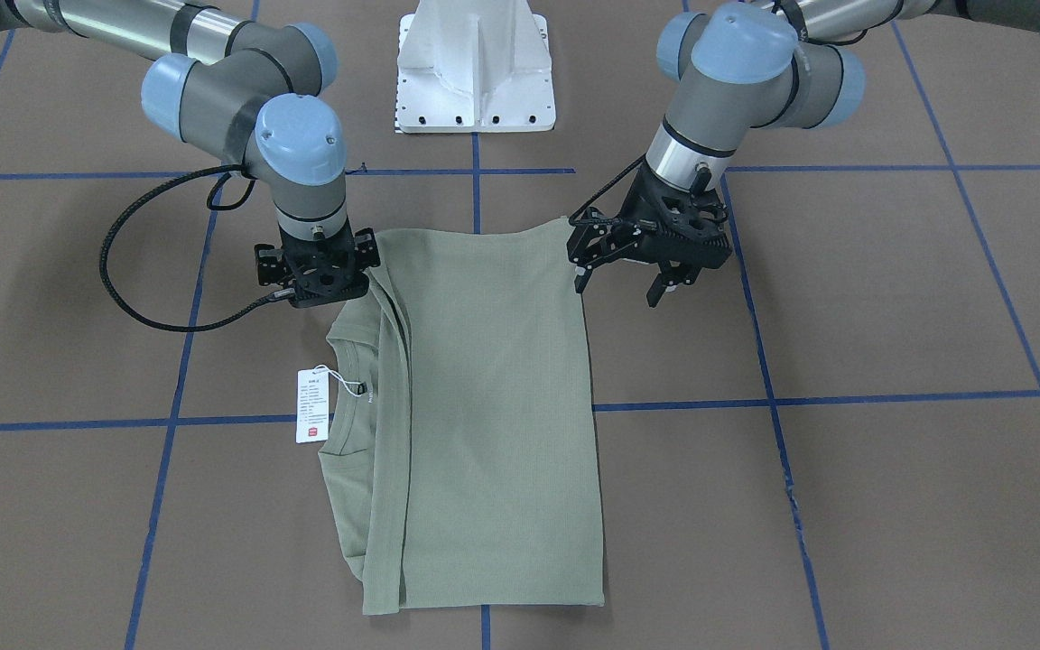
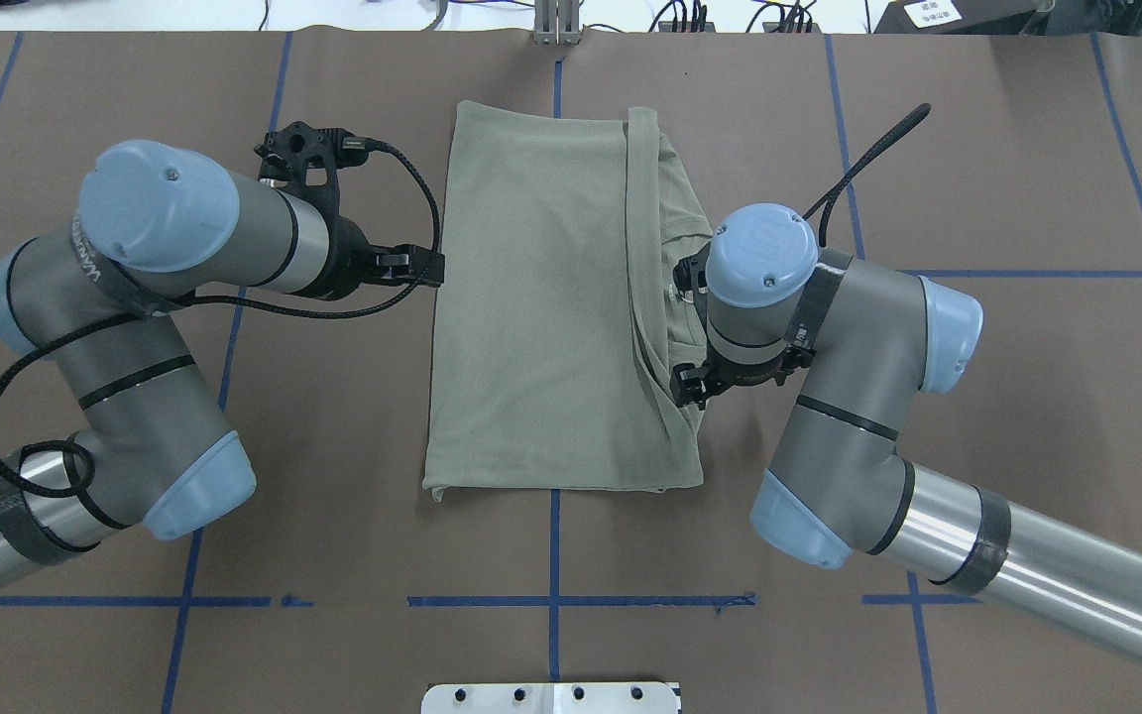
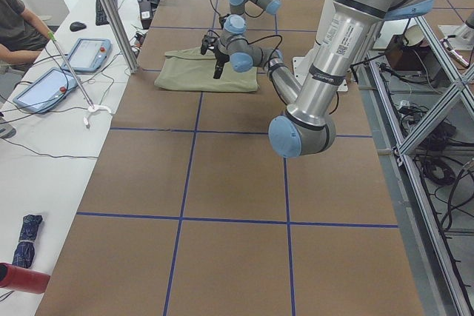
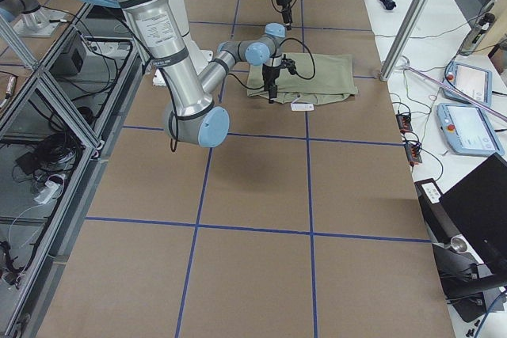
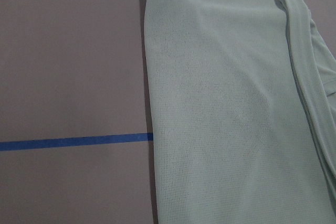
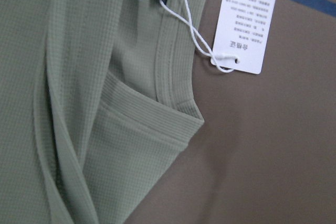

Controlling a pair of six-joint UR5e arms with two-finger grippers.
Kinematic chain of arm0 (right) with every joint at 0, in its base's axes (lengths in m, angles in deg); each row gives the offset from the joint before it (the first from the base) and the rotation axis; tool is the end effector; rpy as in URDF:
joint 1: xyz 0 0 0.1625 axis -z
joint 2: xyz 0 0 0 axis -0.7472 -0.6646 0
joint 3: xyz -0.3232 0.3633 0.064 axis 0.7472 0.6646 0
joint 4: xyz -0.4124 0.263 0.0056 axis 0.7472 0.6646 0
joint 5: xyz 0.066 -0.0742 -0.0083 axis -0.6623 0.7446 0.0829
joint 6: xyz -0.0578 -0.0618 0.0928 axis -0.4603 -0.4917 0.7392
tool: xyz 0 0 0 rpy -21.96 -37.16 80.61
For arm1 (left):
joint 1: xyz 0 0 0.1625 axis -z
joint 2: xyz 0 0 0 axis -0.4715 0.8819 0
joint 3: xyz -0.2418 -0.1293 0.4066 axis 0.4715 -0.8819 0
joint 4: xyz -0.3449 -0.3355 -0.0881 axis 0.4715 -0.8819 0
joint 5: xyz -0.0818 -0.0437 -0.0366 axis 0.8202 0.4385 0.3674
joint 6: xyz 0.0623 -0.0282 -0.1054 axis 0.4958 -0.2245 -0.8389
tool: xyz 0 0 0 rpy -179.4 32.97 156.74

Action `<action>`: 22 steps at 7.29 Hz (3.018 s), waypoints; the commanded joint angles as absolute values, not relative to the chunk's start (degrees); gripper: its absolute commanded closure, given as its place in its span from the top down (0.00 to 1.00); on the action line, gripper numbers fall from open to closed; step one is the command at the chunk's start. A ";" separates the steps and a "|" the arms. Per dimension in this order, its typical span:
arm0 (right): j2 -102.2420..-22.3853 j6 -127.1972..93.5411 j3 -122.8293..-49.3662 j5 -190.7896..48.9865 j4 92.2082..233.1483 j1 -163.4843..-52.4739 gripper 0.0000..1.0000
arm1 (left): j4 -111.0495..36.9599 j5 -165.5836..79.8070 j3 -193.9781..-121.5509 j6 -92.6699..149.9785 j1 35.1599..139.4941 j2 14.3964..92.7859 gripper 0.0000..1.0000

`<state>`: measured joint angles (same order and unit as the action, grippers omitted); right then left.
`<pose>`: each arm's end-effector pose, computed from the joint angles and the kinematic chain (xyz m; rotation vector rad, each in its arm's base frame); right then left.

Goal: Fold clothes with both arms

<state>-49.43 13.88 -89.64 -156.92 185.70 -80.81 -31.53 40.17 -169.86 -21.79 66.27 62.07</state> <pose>-0.6053 -0.4945 0.3276 0.0569 -0.6074 -0.2610 0.5188 -0.5366 0.2549 0.3653 1.0353 -0.0709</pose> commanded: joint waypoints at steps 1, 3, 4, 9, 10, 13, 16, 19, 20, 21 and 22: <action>-43.76 13.87 -84.18 -156.95 185.51 -80.87 1.00 | -31.60 40.17 -169.89 -21.57 66.28 62.03 1.00; -42.26 13.96 -80.14 -156.86 181.68 -80.69 1.00 | -31.60 40.17 -169.89 -21.48 66.36 61.86 1.00; -42.17 13.96 -78.98 -156.86 180.60 -80.60 1.00 | -31.60 40.17 -169.80 -21.48 66.28 61.86 1.00; -43.57 13.17 -78.18 -157.83 179.89 -81.30 1.00 | -31.60 40.17 -169.71 -21.48 66.28 62.03 1.00; -45.22 12.82 -78.79 -158.18 179.71 -81.39 1.00 | -31.60 40.17 -169.71 -21.48 66.28 62.03 1.00; -51.28 8.80 -84.82 -159.14 180.23 -84.28 1.00 | -31.68 40.17 -169.63 -21.48 66.28 62.12 1.00; -54.46 8.24 -87.50 -160.91 179.98 -85.53 1.00 | -31.60 40.17 -169.63 -21.57 65.93 62.12 1.00; -47.56 8.42 -85.15 -161.61 180.33 -87.28 1.00 | -31.51 40.17 -169.71 -21.65 65.92 62.21 1.00; -43.00 8.42 -80.08 -161.52 179.89 -87.28 1.00 | -31.59 40.08 -170.06 -21.83 65.92 62.12 1.00; -40.08 8.33 -75.15 -161.26 179.63 -87.28 1.00 | -31.77 40.08 -170.41 -21.57 66.01 62.21 1.00; -38.31 8.07 -70.15 -161.08 177.10 -87.20 1.00 | -34.12 39.91 -170.42 -21.57 66.10 62.12 1.00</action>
<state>-41.33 8.30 -76.31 -161.31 179.18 -87.22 -32.26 40.05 -170.25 -21.64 66.00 62.16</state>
